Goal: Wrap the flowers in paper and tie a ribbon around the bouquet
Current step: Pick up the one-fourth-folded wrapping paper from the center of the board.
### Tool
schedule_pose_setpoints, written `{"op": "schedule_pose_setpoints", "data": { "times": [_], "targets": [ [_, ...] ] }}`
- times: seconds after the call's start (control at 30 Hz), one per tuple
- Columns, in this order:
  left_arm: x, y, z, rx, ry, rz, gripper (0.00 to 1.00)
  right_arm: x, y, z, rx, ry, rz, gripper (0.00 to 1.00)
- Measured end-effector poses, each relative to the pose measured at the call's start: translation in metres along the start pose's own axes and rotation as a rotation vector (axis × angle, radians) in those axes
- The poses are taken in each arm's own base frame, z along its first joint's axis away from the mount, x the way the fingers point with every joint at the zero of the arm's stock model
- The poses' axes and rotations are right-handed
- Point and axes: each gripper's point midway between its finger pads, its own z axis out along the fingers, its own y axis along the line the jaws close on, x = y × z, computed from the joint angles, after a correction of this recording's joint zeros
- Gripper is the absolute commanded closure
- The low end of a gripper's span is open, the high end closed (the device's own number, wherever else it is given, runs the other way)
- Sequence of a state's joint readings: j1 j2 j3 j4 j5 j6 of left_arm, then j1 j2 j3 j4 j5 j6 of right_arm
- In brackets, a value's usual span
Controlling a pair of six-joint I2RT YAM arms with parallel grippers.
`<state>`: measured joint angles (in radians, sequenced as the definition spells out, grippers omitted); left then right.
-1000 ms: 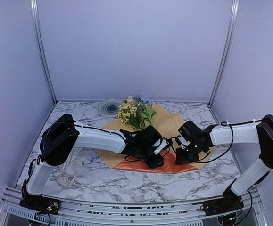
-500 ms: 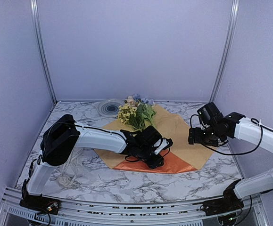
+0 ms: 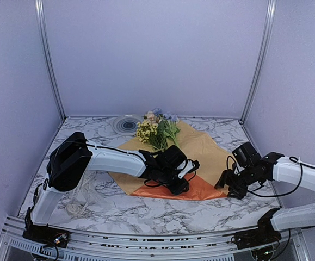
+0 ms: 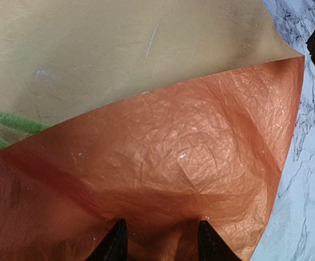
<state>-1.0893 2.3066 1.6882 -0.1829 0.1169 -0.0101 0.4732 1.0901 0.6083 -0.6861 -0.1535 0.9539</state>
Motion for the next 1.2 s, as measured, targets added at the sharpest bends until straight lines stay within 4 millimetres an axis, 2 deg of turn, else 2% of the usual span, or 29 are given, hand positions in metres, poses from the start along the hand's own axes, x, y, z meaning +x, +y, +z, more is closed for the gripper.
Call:
{"op": "schedule_pose_setpoints", "data": {
  "times": [0.1,0.23,0.37,0.67,0.73,0.97,1.1,1.2],
  "targets": [
    [0.0,-0.001,0.0,0.004,0.0,0.007,0.56,0.007,-0.002,0.01,-0.007,0.042,0.051,0.37],
    [0.001,0.0,0.0,0.009,0.001,0.015,0.56,0.017,-0.009,0.022,0.004,0.088,0.097,0.51],
    [0.001,0.0,0.0,0.013,0.001,0.016,0.56,0.024,-0.017,0.029,0.012,0.107,0.119,0.47],
    [0.001,-0.001,0.0,0.015,0.001,0.02,0.56,0.017,-0.013,0.03,0.009,0.102,0.126,0.5],
    [0.001,-0.001,0.0,0.016,0.001,0.021,0.56,0.016,-0.013,0.032,0.011,0.106,0.128,0.55],
    [0.003,0.0,-0.004,0.011,0.006,0.028,0.56,0.005,-0.014,0.04,0.063,0.118,0.086,0.95],
    [0.001,-0.001,-0.009,0.01,0.002,0.03,0.54,0.002,-0.014,0.043,0.075,0.121,0.054,1.0],
    [-0.003,-0.003,-0.011,0.018,-0.008,0.03,0.53,0.001,-0.014,0.043,0.077,0.121,0.041,1.0]
  ]
}}
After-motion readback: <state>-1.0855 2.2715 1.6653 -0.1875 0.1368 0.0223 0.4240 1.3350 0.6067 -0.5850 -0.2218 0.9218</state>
